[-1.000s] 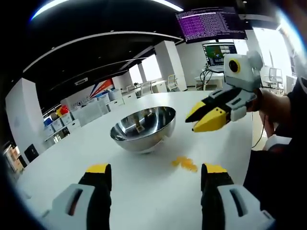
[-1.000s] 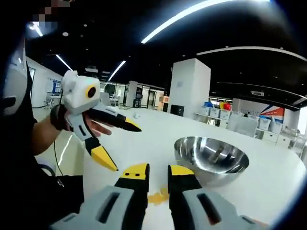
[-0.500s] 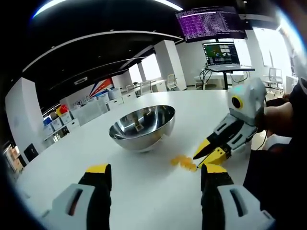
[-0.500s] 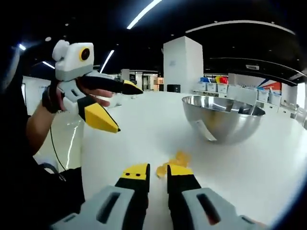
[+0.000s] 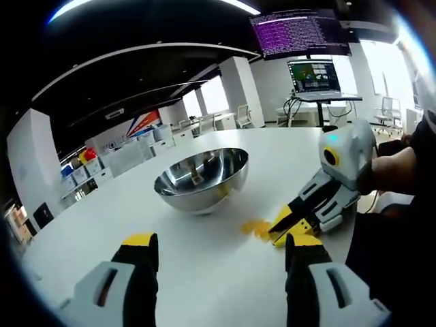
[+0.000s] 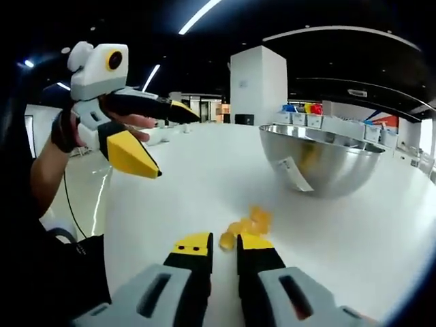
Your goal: Pick up the QQ candy scattered on the table and place it into the stainless steel bowl on the table
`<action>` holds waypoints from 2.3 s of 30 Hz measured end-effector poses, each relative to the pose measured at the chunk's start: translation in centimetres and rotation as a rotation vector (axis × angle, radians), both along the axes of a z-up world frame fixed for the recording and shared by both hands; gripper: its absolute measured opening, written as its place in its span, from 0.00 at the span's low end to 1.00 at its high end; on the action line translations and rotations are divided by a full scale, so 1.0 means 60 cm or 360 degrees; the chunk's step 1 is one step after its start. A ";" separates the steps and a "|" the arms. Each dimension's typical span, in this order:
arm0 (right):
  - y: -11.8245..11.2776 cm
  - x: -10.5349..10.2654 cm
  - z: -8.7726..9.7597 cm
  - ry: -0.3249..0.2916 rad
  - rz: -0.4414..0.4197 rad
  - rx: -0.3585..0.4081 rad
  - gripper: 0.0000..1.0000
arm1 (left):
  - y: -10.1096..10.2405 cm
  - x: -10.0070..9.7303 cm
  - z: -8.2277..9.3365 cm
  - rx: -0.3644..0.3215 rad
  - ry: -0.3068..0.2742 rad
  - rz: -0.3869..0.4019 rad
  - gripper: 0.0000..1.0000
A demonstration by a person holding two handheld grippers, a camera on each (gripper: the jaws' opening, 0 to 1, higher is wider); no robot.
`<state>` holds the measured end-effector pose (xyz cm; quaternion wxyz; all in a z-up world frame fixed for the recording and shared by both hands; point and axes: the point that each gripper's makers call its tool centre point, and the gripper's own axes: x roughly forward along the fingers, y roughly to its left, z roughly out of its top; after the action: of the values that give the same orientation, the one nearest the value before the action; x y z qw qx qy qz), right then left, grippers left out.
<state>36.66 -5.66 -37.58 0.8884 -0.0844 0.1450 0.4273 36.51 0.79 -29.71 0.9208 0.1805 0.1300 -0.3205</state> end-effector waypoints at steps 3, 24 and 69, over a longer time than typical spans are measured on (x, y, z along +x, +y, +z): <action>-0.001 0.003 0.000 -0.0020 -0.0018 -0.0008 0.08 | 0.001 0.000 -0.001 0.0000 0.0003 0.0000 0.76; -0.018 -0.005 0.048 -0.0127 0.0001 0.0100 0.04 | 0.003 0.000 0.002 -0.0001 0.0001 -0.0004 0.76; -0.063 0.234 0.200 -0.0291 -0.0160 0.0120 0.14 | -0.018 -0.022 0.010 -0.0193 0.0104 -0.0104 0.83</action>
<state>50.71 -9.41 -25.56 0.9208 -0.0820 0.0513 0.3779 35.17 -0.26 -29.13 0.9143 0.1179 0.1344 -0.3634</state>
